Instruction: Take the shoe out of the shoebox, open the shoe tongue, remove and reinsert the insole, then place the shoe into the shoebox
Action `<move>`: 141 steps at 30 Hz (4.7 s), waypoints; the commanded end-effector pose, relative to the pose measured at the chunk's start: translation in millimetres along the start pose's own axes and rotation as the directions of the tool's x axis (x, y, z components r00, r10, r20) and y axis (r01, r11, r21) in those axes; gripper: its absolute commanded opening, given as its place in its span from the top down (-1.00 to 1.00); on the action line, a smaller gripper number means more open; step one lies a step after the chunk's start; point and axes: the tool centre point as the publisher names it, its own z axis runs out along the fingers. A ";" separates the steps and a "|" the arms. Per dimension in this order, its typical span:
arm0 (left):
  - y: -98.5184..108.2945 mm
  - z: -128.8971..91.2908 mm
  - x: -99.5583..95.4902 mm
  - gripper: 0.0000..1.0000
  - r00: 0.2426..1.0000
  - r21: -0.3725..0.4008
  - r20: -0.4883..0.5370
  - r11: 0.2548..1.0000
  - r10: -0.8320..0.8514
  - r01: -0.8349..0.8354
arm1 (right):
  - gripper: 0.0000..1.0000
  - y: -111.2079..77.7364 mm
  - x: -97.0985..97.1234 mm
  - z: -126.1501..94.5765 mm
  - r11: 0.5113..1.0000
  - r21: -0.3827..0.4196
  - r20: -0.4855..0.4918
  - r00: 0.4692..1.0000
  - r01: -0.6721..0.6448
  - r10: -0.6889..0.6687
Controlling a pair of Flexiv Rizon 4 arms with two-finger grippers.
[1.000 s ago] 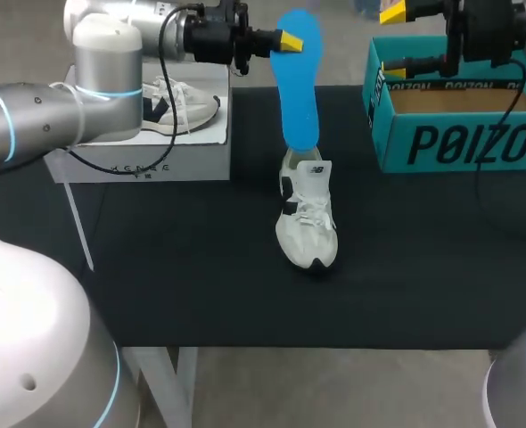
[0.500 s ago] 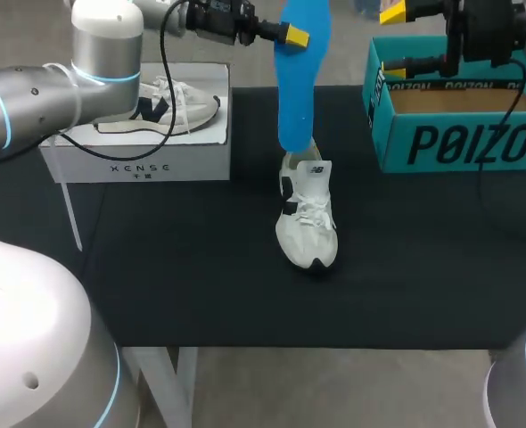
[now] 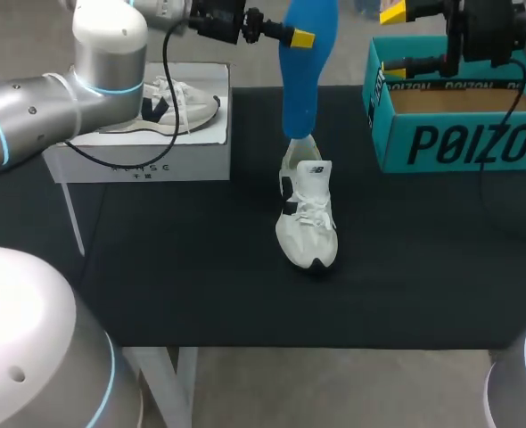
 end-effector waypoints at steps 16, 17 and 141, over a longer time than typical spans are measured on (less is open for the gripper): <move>4.3 1.2 2.9 1.00 0.250 -0.377 0.172 0.298 0.953 -0.877 | -1.00 0.5 -0.3 1.5 1.000 -0.001 0.002 1.000 -0.001 0.001; 3.9 0.7 2.4 1.00 0.239 -0.384 0.169 0.288 0.956 -0.877 | -1.00 0.5 -0.3 1.5 1.000 -0.001 0.002 1.000 -0.001 0.001; -40.3 -33.7 -6.1 -1.00 0.520 -0.352 0.184 0.550 0.834 -0.758 | 1.00 34.0 7.2 25.5 0.968 -0.096 0.068 0.972 0.230 -0.224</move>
